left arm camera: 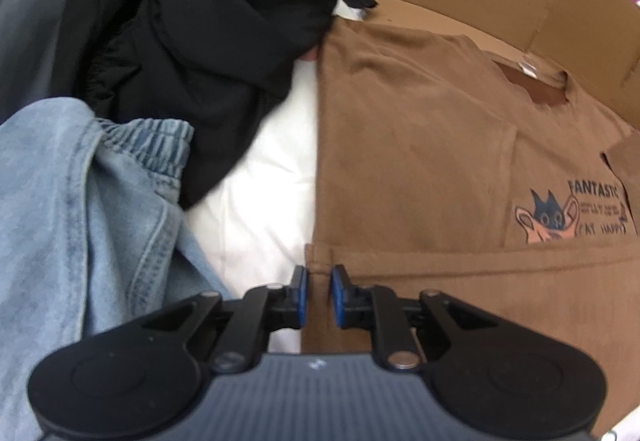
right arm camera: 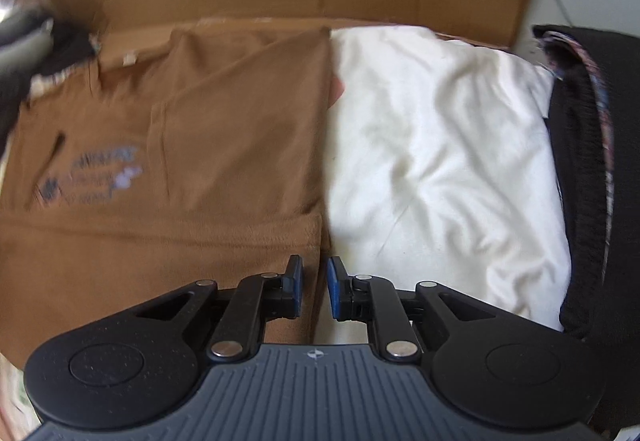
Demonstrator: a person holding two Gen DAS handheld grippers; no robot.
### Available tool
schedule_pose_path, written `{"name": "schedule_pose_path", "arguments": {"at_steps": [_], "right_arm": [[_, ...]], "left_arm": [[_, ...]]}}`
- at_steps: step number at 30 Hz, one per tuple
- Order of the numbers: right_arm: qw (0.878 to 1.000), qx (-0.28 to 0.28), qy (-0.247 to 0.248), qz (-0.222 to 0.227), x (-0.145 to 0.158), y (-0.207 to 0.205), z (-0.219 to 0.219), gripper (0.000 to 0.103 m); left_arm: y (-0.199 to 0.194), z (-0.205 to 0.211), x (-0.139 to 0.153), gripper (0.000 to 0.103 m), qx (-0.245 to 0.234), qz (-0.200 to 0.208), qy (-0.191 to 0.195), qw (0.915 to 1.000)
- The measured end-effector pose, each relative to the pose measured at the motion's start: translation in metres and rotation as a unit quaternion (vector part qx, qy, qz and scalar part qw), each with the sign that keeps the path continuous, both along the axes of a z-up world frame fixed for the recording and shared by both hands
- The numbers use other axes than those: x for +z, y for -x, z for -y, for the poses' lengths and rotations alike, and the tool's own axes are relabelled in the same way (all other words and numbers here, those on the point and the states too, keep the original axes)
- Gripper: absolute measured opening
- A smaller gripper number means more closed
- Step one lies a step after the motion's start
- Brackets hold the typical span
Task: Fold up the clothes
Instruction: 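Lift the hem with both tools and fold it toward the collar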
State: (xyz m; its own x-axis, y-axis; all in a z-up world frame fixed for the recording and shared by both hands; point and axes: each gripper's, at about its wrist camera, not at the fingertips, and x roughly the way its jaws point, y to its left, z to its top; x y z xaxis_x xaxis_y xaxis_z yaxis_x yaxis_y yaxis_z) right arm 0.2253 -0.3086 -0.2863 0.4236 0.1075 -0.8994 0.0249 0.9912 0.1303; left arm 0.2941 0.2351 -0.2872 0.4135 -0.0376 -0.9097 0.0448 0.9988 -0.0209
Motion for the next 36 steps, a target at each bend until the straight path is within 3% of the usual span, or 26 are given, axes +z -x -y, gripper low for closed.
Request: {"name": "schedule_pose_path", "arguments": {"at_steps": [4, 7, 10, 15, 23, 25, 26, 36], "right_arm": [[1.0, 0.006, 0.008, 0.007, -0.007, -0.004, -0.001, 0.014], [1.0, 0.007, 0.008, 0.018, -0.008, -0.008, -0.001, 0.014], [1.0, 0.009, 0.006, 0.028, -0.003, -0.011, -0.003, 0.004], [0.999, 0.01, -0.004, 0.036, 0.005, -0.014, -0.006, 0.004], [1.0, 0.0, -0.002, 0.021, -0.002, -0.015, -0.009, 0.014], [1.0, 0.005, 0.007, 0.025, -0.001, -0.015, -0.012, 0.003], [1.0, 0.007, 0.011, 0.027, 0.0, -0.014, -0.013, 0.003], [0.997, 0.007, 0.034, 0.063, 0.051, 0.005, -0.013, 0.003]], "left_arm": [[-0.001, 0.002, -0.006, 0.017, -0.01, 0.01, -0.004, 0.9999], [-0.001, 0.003, -0.007, 0.012, -0.008, 0.021, -0.008, 0.9997], [0.001, 0.004, -0.004, 0.009, -0.004, 0.03, -0.012, 0.9995], [0.002, 0.001, 0.003, 0.008, -0.003, 0.035, -0.01, 0.9993], [-0.003, -0.002, 0.001, 0.011, 0.0, 0.022, -0.003, 0.9998], [-0.002, -0.001, 0.001, 0.009, -0.003, 0.024, -0.008, 0.9997], [-0.001, -0.001, 0.003, 0.009, -0.004, 0.026, -0.01, 0.9996], [0.012, -0.007, 0.037, 0.008, -0.007, 0.06, -0.007, 0.9981]]}}
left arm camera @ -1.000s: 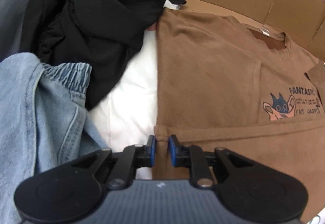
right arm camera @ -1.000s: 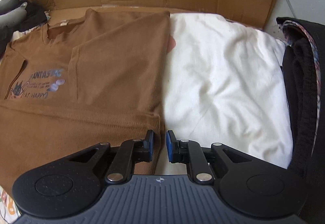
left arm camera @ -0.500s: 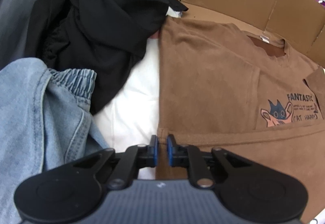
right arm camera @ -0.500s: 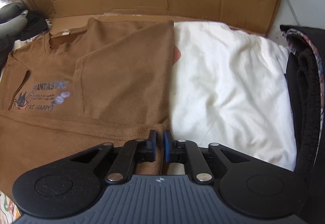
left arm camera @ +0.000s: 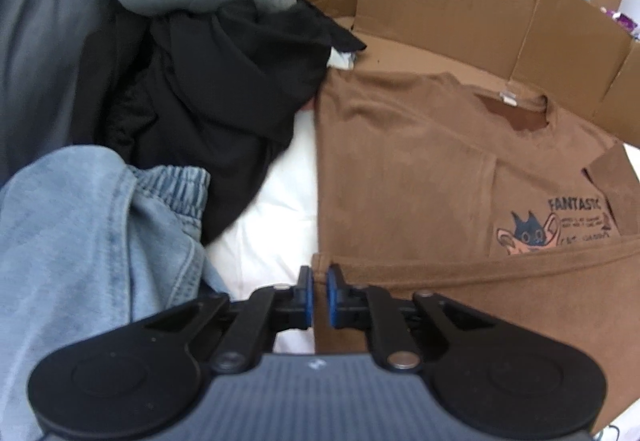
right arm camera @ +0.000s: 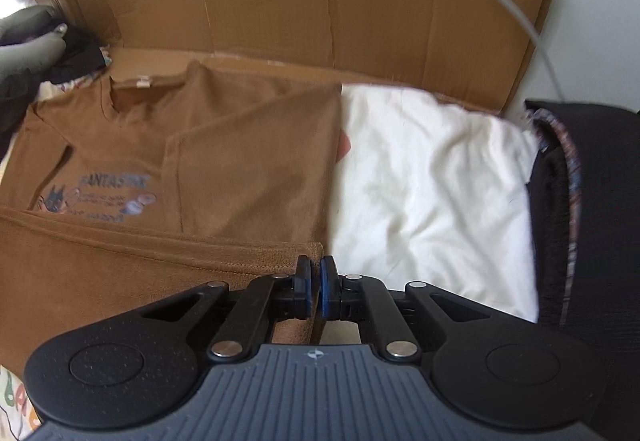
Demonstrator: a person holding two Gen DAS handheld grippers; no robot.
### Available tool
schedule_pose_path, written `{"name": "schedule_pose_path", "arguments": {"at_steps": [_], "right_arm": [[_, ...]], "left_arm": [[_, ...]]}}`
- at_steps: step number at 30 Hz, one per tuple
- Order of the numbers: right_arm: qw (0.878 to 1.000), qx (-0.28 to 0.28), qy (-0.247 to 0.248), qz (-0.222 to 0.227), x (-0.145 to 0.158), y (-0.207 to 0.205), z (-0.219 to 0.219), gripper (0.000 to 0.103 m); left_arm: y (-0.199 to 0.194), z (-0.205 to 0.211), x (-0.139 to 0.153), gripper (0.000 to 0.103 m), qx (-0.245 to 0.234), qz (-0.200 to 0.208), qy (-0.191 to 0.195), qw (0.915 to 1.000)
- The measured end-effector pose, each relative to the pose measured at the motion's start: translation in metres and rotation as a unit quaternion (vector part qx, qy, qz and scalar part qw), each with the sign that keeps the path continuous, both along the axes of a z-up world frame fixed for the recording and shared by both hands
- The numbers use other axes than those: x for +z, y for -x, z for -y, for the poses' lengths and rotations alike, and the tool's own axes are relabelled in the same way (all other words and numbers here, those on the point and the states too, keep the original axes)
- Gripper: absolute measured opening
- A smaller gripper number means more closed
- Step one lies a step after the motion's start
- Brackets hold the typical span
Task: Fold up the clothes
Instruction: 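Lift the hem with both tools and fold it toward the collar, then carry the hem past the collar with both tools, laying it down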
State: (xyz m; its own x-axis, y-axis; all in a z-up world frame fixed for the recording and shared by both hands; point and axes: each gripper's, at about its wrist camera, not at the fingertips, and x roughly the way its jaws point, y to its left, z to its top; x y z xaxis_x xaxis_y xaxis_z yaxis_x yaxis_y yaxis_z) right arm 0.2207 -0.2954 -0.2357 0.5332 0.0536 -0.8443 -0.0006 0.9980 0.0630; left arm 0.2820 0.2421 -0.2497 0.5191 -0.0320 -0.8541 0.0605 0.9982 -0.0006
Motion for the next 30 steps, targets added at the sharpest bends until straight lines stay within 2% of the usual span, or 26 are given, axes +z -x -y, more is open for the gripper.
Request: {"name": "schedule_pose_path", "arguments": {"at_steps": [6, 15, 22, 30], "right_arm": [[0.999, -0.009, 0.01, 0.034, 0.033, 0.001, 0.0, 0.003], [0.997, -0.022, 0.023, 0.065, 0.077, -0.022, -0.003, 0.003], [0.997, -0.032, 0.031, 0.07, 0.088, -0.054, -0.002, 0.003], [0.995, -0.043, 0.057, 0.068, 0.081, -0.106, 0.001, 0.003]], "left_arm": [[0.003, -0.005, 0.032, 0.007, 0.0, 0.037, 0.003, 0.9993], [-0.032, 0.001, 0.078, 0.005, 0.007, 0.076, 0.0, 0.9971], [-0.069, 0.01, 0.081, 0.004, 0.012, 0.082, -0.015, 0.9964], [-0.122, 0.028, 0.077, 0.004, 0.007, 0.085, -0.037, 0.9957]]}}
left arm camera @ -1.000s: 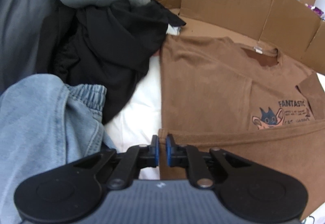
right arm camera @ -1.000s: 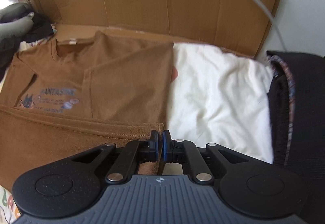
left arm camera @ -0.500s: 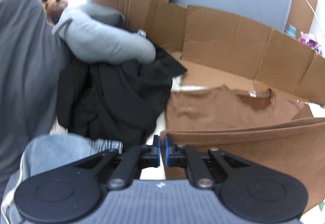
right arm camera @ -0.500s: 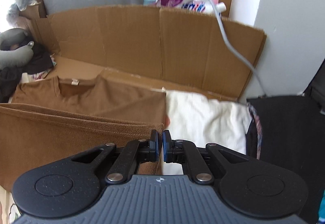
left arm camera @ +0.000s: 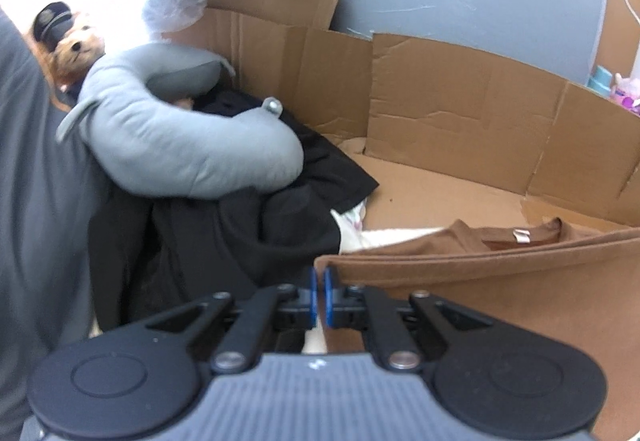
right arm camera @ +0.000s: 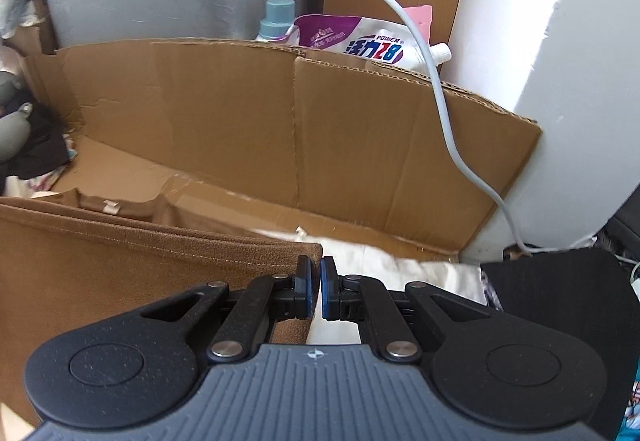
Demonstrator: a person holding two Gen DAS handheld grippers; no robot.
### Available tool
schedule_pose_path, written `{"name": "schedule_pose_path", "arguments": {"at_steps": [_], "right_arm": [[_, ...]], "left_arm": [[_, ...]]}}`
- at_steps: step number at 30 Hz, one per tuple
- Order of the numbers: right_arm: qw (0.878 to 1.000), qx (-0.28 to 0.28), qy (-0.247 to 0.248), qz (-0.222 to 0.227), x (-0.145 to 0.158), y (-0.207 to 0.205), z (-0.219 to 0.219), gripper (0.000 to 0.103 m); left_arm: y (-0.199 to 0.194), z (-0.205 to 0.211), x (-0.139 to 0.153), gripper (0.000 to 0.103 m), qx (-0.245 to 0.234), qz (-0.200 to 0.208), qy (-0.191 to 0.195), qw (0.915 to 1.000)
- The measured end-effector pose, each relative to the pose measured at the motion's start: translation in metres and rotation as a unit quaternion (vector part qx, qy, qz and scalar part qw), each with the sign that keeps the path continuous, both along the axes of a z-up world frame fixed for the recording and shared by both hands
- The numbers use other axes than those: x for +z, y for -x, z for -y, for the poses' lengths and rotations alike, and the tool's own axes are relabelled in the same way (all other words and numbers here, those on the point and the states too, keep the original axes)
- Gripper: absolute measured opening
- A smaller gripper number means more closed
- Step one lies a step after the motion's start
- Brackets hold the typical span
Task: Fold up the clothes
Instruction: 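Carry the hem past the collar with both tools, laying it down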
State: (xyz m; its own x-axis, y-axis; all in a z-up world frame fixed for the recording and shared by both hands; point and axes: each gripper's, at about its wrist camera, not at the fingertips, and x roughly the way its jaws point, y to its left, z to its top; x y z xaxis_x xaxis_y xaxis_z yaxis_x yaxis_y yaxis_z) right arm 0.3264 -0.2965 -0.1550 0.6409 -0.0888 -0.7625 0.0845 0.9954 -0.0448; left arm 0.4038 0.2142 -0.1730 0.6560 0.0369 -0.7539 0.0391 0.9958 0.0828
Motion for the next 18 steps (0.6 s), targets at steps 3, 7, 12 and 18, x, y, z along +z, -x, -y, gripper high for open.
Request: {"name": "schedule_pose_path", "arguments": {"at_steps": [3, 7, 12, 18], "right_arm": [[1.0, 0.0, 0.007, -0.006, -0.01, -0.022, 0.001, 0.003], [1.0, 0.002, 0.012, -0.016, -0.027, -0.05, -0.001, 0.003], [1.0, 0.0, 0.022, -0.02, -0.041, -0.077, -0.001, 0.003], [0.999, -0.003, 0.032, -0.02, -0.041, -0.104, -0.002, 0.003]], "left_arm": [[-0.019, 0.005, -0.013, 0.004, 0.002, -0.013, -0.018, 0.9998], [-0.04, 0.01, -0.025, 0.004, 0.013, -0.018, -0.027, 0.9994], [-0.063, 0.024, -0.029, 0.004, 0.006, -0.014, -0.05, 0.9986], [-0.088, 0.03, -0.029, 0.004, 0.008, -0.023, -0.07, 0.9972]]}}
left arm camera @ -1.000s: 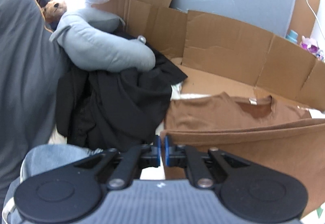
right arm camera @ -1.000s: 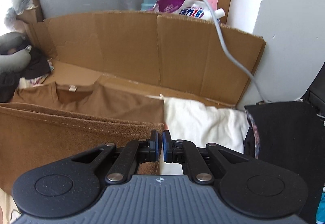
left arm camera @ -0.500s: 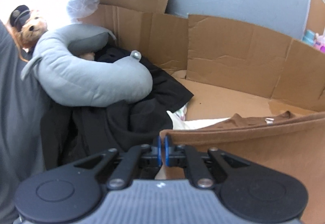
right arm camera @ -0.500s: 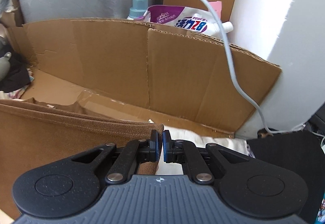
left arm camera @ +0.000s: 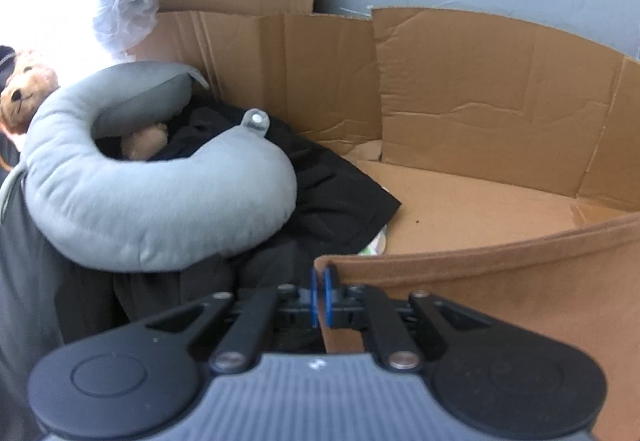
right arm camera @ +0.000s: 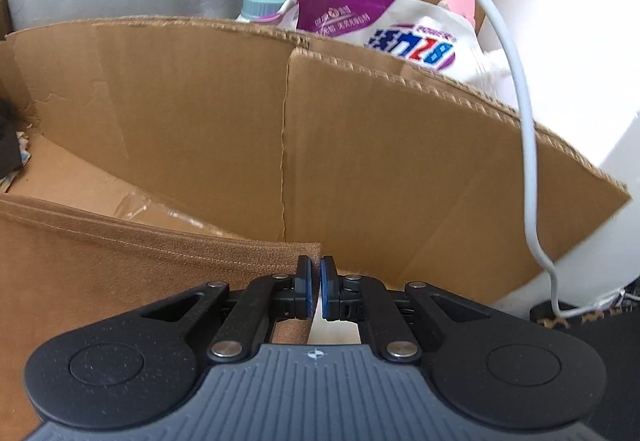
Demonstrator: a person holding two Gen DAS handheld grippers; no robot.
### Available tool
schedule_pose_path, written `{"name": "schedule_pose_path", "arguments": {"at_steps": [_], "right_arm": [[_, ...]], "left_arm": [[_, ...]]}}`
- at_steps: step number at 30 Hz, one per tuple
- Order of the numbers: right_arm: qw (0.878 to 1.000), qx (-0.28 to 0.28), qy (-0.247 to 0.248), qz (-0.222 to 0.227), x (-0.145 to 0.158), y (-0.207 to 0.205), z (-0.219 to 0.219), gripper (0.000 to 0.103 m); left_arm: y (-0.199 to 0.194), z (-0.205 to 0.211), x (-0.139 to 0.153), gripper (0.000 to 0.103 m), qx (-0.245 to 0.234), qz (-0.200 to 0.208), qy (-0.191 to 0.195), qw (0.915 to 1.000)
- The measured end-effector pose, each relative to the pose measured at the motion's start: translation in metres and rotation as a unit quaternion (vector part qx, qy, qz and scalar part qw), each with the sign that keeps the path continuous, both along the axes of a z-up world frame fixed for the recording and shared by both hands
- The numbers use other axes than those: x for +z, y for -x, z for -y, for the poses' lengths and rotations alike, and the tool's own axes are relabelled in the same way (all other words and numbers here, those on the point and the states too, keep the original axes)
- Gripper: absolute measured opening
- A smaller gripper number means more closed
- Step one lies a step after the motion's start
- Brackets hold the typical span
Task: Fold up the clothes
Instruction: 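Carry the hem past the collar with both tools, laying it down, then open both tools and release the folded shirt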
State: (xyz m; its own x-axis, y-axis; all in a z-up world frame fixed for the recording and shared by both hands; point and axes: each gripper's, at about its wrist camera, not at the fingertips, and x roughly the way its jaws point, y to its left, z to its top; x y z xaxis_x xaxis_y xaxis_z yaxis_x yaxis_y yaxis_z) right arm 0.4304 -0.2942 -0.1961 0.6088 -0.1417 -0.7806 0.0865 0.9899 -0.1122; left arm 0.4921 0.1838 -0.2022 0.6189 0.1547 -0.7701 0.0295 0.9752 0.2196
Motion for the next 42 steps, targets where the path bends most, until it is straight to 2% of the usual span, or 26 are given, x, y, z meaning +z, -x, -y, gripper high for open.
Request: {"name": "schedule_pose_path", "arguments": {"at_steps": [6, 15, 17, 19, 21, 24, 25, 32, 34, 42], "right_arm": [[1.0, -0.001, 0.015, -0.01, 0.001, -0.021, -0.01, 0.003], [0.999, -0.008, 0.04, -0.015, -0.003, -0.03, -0.019, 0.003], [1.0, -0.003, 0.029, -0.011, -0.005, -0.031, -0.019, 0.004], [1.0, -0.005, 0.026, 0.0, -0.003, -0.027, -0.017, 0.01], [1.0, -0.007, 0.023, 0.011, -0.002, -0.023, -0.014, 0.011], [1.0, -0.008, 0.024, 0.015, -0.002, -0.016, -0.008, 0.011], [1.0, -0.008, 0.025, 0.011, -0.003, -0.013, -0.006, 0.011], [1.0, -0.02, 0.001, -0.007, -0.014, 0.023, 0.011, 0.014], [1.0, -0.021, -0.011, -0.013, -0.017, 0.036, 0.016, 0.027], [0.998, -0.022, -0.063, -0.022, -0.021, 0.091, 0.031, 0.028]], "left_arm": [[-0.015, 0.006, -0.003, 0.004, -0.002, -0.016, -0.019, 0.9997], [-0.024, 0.015, -0.012, 0.004, -0.001, -0.019, -0.033, 0.9993], [-0.029, 0.015, -0.015, 0.006, 0.01, -0.026, -0.036, 0.999], [-0.026, 0.014, -0.013, 0.01, 0.023, -0.011, -0.036, 0.999], [-0.02, 0.013, -0.007, 0.01, 0.019, 0.01, -0.023, 0.9995], [-0.008, 0.014, 0.0, 0.023, -0.009, 0.029, -0.002, 0.9995], [-0.005, 0.014, 0.001, 0.024, -0.013, 0.029, -0.004, 0.9995], [0.035, 0.0, -0.01, 0.024, 0.008, 0.004, 0.01, 0.9999], [0.049, -0.008, -0.014, 0.024, 0.014, -0.007, 0.013, 0.9998], [0.108, -0.032, -0.012, 0.024, 0.042, -0.017, 0.052, 0.9976]]}}
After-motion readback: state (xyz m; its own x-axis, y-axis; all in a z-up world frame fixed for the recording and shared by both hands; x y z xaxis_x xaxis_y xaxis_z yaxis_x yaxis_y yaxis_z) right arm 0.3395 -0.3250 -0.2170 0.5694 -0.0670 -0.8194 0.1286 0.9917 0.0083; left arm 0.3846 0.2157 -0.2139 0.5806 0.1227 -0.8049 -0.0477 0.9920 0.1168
